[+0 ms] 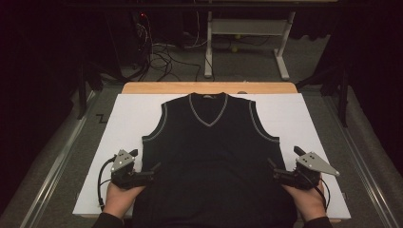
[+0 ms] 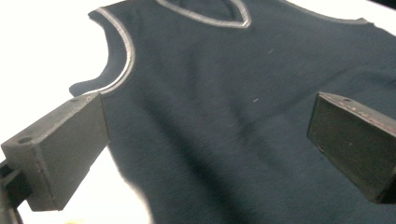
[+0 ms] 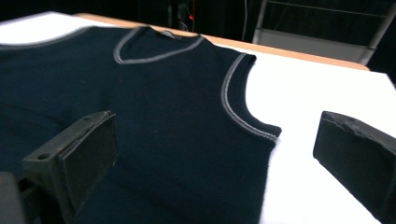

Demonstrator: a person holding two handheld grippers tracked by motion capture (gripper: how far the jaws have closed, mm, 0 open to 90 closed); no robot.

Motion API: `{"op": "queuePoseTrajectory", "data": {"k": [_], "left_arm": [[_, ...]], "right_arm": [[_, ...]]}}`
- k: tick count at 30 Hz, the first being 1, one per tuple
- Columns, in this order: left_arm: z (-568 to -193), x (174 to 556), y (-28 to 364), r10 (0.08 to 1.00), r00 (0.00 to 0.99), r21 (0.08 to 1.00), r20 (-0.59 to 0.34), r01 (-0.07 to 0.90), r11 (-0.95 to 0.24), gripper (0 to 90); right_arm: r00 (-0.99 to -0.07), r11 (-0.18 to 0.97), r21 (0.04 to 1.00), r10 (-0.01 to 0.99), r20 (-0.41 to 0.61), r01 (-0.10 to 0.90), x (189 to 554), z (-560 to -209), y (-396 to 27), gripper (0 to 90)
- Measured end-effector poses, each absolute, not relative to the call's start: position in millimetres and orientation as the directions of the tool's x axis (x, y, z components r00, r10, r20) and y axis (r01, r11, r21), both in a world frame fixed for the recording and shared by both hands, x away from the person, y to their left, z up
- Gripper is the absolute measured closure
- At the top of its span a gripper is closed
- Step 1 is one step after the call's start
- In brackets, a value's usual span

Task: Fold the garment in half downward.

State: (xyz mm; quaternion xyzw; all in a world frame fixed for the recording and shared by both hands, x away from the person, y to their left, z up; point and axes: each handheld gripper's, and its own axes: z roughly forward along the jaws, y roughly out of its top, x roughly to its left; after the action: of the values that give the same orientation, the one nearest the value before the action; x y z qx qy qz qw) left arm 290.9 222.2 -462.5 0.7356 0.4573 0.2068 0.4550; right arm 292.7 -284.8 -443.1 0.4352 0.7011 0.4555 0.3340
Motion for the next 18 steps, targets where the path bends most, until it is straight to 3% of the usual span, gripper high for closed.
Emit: {"op": "queuePoseTrajectory", "data": {"k": [8, 11, 13, 18], "left_arm": [[-468.5, 309.0, 230.5, 0.900, 0.414, 0.791, -0.133, 0.591, -0.155, 0.0], [-474.9, 316.5, 230.3, 0.908, 0.396, 0.741, -0.137, 0.649, -0.172, 4.8], [-476.3, 316.1, 229.9, 0.904, 0.406, 0.726, -0.136, 0.661, -0.188, 13.5], [-476.8, 317.0, 225.3, 0.904, 0.406, 0.708, -0.135, 0.677, -0.199, 19.9]], "right_arm": [[-0.399, 0.224, 0.891, 0.915, -0.053, 0.395, 315.1, -444.9, -280.2, 3.6], [-0.365, 0.196, 0.879, 0.931, -0.027, 0.434, 327.9, -448.3, -282.8, 9.4], [-0.349, 0.192, 0.864, 0.937, -0.020, 0.466, 332.9, -451.5, -284.6, 11.9], [-0.348, 0.211, 0.806, 0.937, -0.007, 0.553, 338.0, -460.4, -288.4, 23.1]]}}
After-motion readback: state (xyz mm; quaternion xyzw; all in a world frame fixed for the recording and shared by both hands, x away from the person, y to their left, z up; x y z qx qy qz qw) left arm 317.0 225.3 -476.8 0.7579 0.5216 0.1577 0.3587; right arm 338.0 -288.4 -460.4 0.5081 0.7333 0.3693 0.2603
